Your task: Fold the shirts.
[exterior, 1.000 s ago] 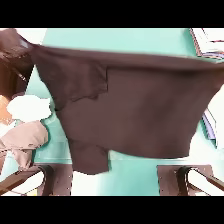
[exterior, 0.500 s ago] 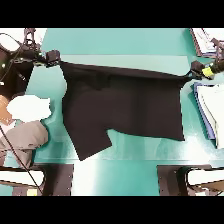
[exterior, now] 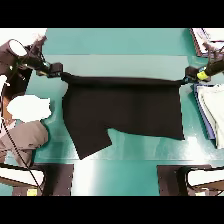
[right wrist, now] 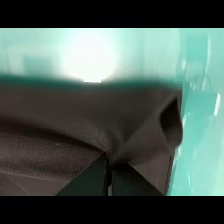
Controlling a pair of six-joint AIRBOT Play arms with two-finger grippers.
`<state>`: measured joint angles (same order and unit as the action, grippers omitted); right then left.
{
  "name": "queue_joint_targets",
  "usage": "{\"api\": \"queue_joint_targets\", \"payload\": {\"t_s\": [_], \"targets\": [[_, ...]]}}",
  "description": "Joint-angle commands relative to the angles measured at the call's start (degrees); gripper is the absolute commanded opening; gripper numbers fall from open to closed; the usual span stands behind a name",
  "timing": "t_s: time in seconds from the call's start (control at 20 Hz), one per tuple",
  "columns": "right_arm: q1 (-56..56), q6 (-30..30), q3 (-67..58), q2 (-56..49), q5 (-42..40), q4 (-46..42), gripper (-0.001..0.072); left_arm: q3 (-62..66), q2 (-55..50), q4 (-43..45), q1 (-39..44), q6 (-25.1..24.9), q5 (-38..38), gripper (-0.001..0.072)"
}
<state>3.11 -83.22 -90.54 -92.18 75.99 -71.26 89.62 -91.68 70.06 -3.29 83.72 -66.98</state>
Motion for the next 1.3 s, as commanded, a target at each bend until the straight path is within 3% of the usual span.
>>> {"api": "queue_joint_targets", "payload": {"t_s": [0.0,0.2,0.25,0.3,0.35,0.6,0.7,0.95,1.1,1.25], "targets": [[-0.9,-0.04,10.75,3.72,-4.44,-1.73,0.0019,-7.21,-0.17,-1.11,0.04,-1.7,0.31,0.0026],[-0.9,-0.57,17.07,4.2,-5.64,1.75,0.002,-14.05,-0.17,-2.84,0.02,-3.98,3.34,0.0028],[-0.9,-0.48,17.75,4.2,-5.6,2.82,0.0046,-14.08,-0.15,-2.6,-0.09,-2.99,3.37,0.0188],[-0.9,-0.48,17.9,4.2,-5.46,3.85,0.0274,-13.97,0.15,-2.58,-0.09,-1.38,3.34,0.052],[-0.85,-0.48,17.53,4.35,-4.46,4.28,0.0352,-13.88,0.94,-2.23,-0.09,-0.2,2.91,0.0587],[-0.9,2.36,20.96,14.86,0.2,4.2,0.0352,-17.68,11.8,8.7,-0.09,-0.2,-6.05,0.059],[-0.9,2.34,24.35,20.35,1.22,4.31,0.039,-24.79,17.73,9.35,-0.09,-0.17,-7.61,0.0591],[-0.9,2.34,29.0,29.11,1.62,4.31,0.0389,-47.36,29.51,-0.76,-0.09,-0.17,-6.19,0.059],[-0.9,2.34,29.83,30.64,1.73,4.31,0.0389,-55.82,30.77,-6.4,-0.09,-0.26,-1.77,0.059],[-0.9,2.32,29.79,30.58,2.01,4.37,0.0389,-59.39,30.73,-13.57,-0.04,-3.37,2.82,0.059]]}}
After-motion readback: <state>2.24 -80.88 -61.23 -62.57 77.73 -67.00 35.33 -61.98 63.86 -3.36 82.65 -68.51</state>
